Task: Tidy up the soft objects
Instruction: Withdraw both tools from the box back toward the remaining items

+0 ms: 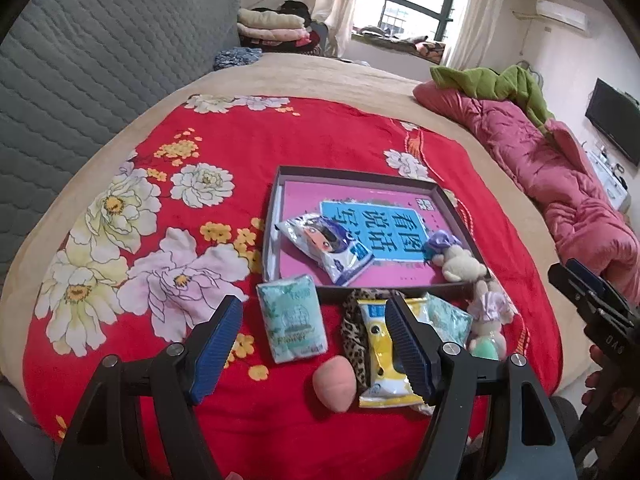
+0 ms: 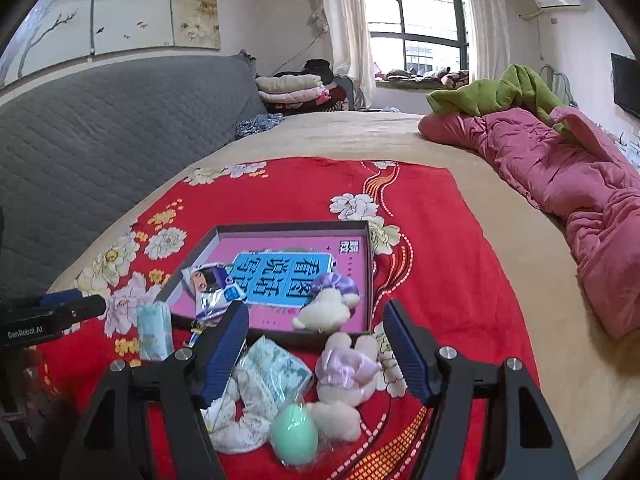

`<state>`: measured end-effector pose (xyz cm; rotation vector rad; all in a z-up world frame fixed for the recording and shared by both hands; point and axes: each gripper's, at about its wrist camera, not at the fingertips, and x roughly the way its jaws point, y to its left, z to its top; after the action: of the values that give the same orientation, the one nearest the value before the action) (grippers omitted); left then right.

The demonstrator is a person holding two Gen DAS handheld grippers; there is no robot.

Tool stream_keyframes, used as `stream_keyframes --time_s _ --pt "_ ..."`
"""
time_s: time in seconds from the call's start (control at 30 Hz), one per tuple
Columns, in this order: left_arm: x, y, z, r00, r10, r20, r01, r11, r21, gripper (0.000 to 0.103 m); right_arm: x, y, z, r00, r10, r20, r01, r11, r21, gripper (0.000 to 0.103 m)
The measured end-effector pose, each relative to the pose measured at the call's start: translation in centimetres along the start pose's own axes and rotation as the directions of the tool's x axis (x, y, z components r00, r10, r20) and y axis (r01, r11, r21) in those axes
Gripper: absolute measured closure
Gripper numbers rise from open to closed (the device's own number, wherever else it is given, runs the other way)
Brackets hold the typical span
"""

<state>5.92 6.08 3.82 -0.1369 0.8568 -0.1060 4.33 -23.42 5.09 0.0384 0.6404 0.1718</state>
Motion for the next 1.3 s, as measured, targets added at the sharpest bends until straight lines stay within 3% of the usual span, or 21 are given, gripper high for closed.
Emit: stream_keyframes --time_s 0.7,1.3 --pt "0.7 -0.8 -3.3 0.996 0.000 -0.087 0.003 1.000 0.026 0.028 -0.4 1.6 -4.4 0.996 0.043 -0.079 -0.046 0.998 -0.041 0.034" --pt "2.5 -1.2 -4.8 0.989 -0.015 -0.147 0.017 1.000 0.012 0.028 2.3 1.7 -7.8 0.971 0.082 -0.226 -0.083 0.997 0.002 0.034"
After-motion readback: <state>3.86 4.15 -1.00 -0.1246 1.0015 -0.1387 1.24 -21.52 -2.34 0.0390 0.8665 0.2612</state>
